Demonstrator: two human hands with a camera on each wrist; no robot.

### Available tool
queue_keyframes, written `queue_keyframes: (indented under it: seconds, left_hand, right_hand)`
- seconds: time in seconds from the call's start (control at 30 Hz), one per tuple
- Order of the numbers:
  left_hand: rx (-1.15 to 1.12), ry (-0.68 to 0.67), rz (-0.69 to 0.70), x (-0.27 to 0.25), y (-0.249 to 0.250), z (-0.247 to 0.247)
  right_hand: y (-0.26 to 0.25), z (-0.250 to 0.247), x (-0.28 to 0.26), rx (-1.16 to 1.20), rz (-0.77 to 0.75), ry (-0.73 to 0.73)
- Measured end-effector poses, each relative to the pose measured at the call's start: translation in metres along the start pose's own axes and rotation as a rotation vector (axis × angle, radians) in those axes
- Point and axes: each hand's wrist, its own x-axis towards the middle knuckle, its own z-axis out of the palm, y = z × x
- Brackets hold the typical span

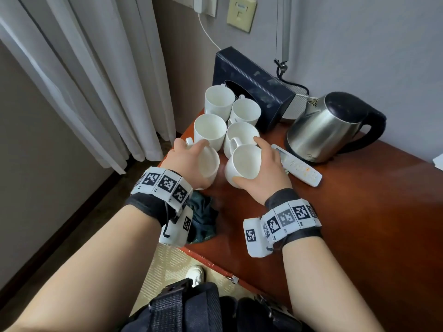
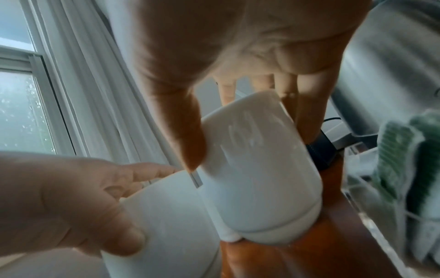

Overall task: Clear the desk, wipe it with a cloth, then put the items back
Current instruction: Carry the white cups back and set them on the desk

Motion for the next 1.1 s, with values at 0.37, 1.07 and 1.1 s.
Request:
queue_keyframes:
  seconds: [0.37, 1.07, 1.1]
  left_hand:
    - [-0.025, 0.096, 0.123, -0.054, 0.083, -0.002]
    - [0.102, -0.027, 0.578, -0.186, 0.372, 0.135]
    - [0.112, -0.035, 0.598, -0.186, 0.383, 0.138]
  right_hand:
    - [0.042, -0.082, -0.062, 0.060, 0.037, 0.175]
    - [0.275, -0.285, -0.250, -0.012, 0.356, 0.431]
    - [0.284, -0.290, -0.253, -0.001, 0.373, 0.436]
